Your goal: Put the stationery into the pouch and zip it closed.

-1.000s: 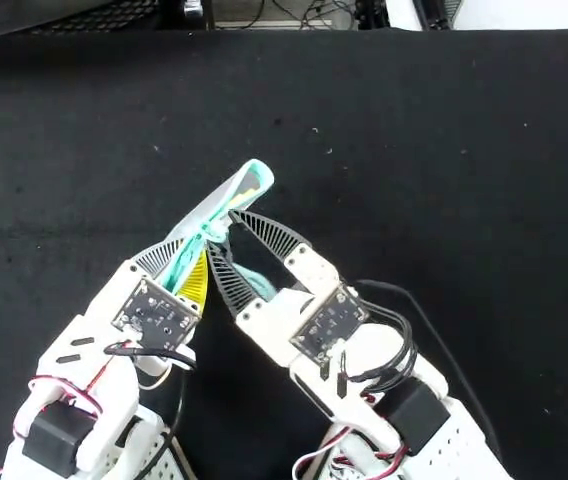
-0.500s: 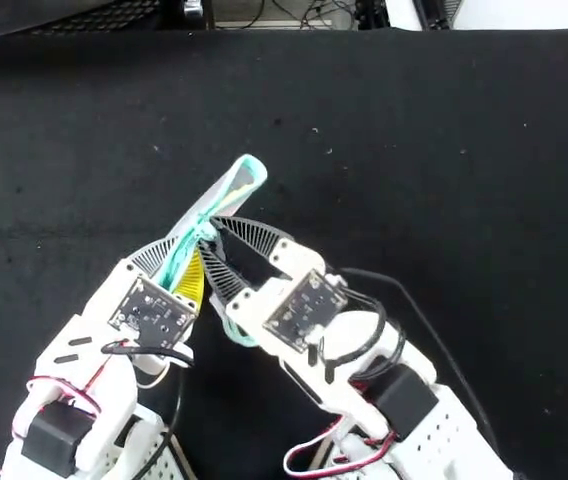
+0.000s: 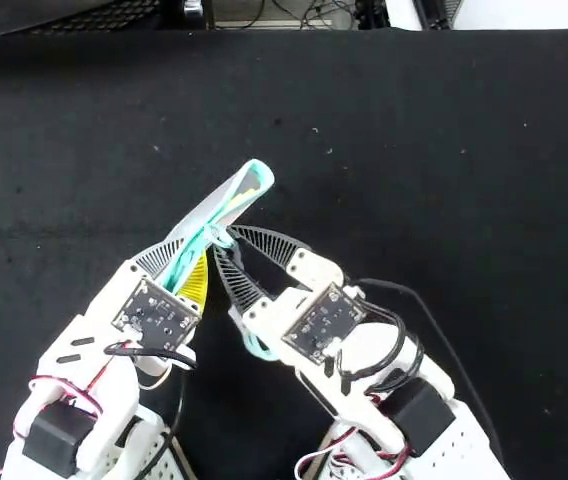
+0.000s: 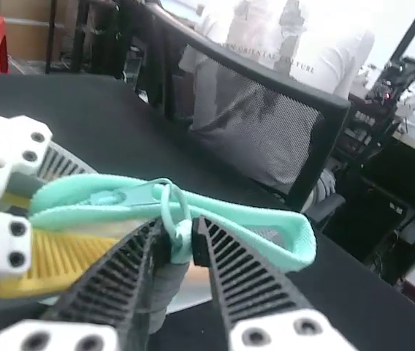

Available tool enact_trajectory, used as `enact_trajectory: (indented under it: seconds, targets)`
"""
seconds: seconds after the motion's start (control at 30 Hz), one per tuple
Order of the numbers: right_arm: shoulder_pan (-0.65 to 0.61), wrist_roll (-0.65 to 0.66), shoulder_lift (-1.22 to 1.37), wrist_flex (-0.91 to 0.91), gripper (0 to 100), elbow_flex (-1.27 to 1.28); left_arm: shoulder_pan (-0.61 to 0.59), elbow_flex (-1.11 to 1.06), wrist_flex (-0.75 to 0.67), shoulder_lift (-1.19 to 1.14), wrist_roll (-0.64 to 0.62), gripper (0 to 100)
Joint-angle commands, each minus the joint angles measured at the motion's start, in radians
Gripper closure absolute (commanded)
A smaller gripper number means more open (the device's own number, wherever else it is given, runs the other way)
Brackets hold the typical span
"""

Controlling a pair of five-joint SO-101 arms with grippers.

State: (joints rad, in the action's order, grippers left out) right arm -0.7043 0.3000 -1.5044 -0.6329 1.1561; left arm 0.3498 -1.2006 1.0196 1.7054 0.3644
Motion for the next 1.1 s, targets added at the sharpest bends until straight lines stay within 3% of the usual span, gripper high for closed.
enact_trajectory:
  seconds: [0.0,0.43,0.67,1.07]
  targets:
    - [0.052,0.005,-0.018,0.000,98.5,-0.024,-0.005,-0.016,0.011,-0.003,-0.006,97]
    - [0.114,-0.063,-0.013,0.061,98.5,-0.016,-0.004,-0.016,0.009,-0.003,-0.006,97]
    - [0.123,-0.126,-0.012,0.213,98.5,0.045,-0.001,-0.016,0.012,-0.003,-0.008,97]
    - [0.315,-0.196,-0.012,0.242,98.5,0.047,0.002,-0.018,0.014,-0.003,-0.009,97]
